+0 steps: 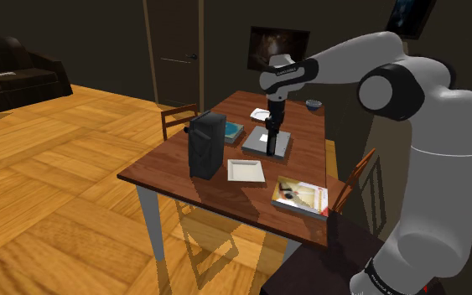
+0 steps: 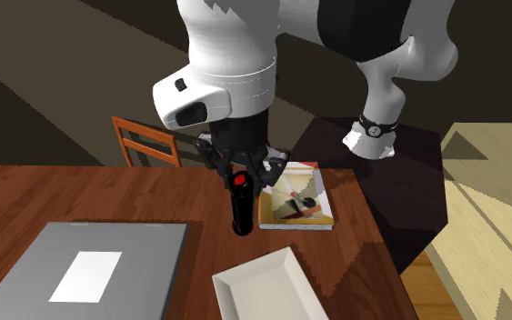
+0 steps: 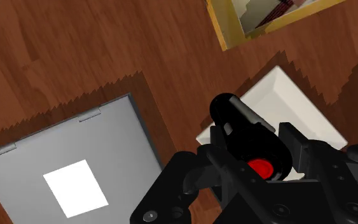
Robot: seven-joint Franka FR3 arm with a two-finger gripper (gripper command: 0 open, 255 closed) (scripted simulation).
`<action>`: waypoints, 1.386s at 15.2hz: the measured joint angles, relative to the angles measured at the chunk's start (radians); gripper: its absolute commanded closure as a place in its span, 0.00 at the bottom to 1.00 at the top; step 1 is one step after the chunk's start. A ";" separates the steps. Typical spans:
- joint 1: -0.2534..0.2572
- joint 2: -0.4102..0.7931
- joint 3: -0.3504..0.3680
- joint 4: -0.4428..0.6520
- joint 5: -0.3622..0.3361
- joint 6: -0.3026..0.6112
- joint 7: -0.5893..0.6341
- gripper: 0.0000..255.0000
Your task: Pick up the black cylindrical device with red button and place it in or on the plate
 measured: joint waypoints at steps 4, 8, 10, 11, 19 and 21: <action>0.042 0.057 0.029 0.120 0.012 -0.066 0.073 1.00; 0.074 0.132 0.053 0.249 0.026 -0.124 0.135 1.00; 0.076 0.148 0.056 0.255 0.029 -0.115 0.141 1.00; 0.076 0.152 0.057 0.250 0.030 -0.106 0.140 1.00; 0.078 0.170 0.060 0.171 0.035 -0.010 0.141 1.00; 0.078 0.179 0.061 0.158 0.037 0.011 0.141 1.00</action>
